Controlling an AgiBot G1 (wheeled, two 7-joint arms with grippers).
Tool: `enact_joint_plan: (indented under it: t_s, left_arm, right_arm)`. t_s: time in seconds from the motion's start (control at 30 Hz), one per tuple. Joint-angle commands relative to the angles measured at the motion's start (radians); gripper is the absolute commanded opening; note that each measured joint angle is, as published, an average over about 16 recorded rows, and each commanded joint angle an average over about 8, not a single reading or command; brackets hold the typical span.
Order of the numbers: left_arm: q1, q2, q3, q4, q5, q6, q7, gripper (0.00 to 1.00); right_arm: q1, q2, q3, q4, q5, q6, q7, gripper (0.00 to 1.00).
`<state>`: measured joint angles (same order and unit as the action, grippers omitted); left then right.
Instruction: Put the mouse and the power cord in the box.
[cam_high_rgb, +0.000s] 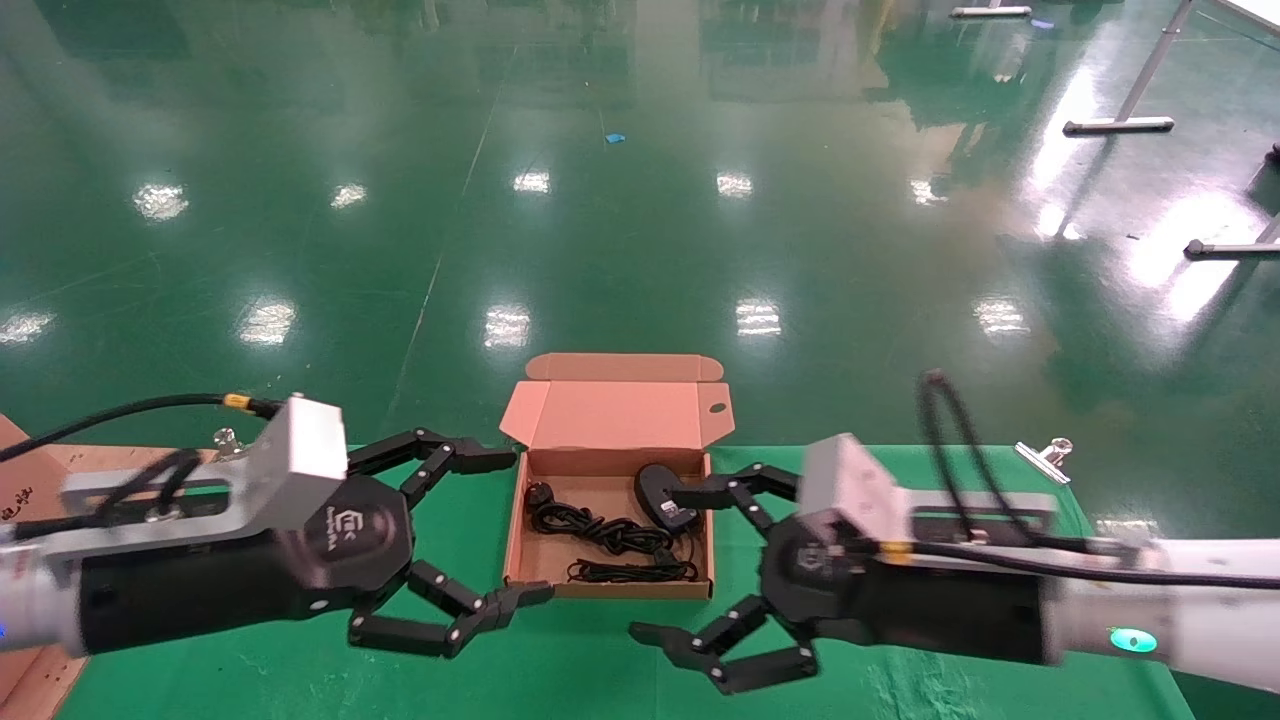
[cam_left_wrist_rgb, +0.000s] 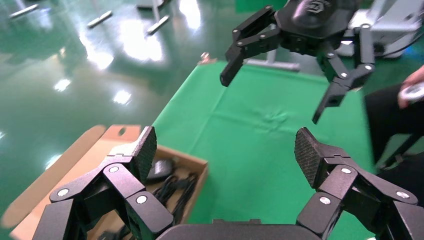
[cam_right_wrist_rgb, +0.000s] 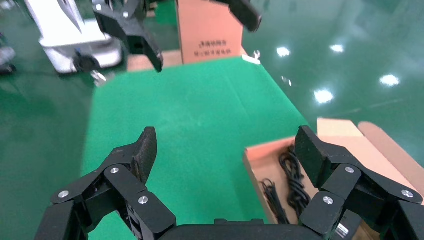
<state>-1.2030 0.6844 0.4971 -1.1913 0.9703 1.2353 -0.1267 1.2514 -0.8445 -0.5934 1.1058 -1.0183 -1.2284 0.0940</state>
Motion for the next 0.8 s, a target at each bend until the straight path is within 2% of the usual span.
enact_joint_plan:
  t_s: [0.03,0.57,0.8]
  left_arm:
    - [0.014,-0.008,-0.024,-0.01,-0.026,0.029,-0.007,1.0]
    - [0.123,-0.07,-0.208,-0.089,-0.229,0.249,-0.058,1.0]
    - [0.142,-0.081,-0.242,-0.103,-0.267,0.288,-0.066,1.0]
  right_arm:
    - [-0.019,0.026,0.034,0.02,0.032,-0.029,0.01,1.0]
    - [-0.169,0.223,0.3,0.171,0.275,-0.256,0.089,1.0]
    - [-0.196,0.257,0.347,0.197,0.319,-0.295,0.1,1.0]
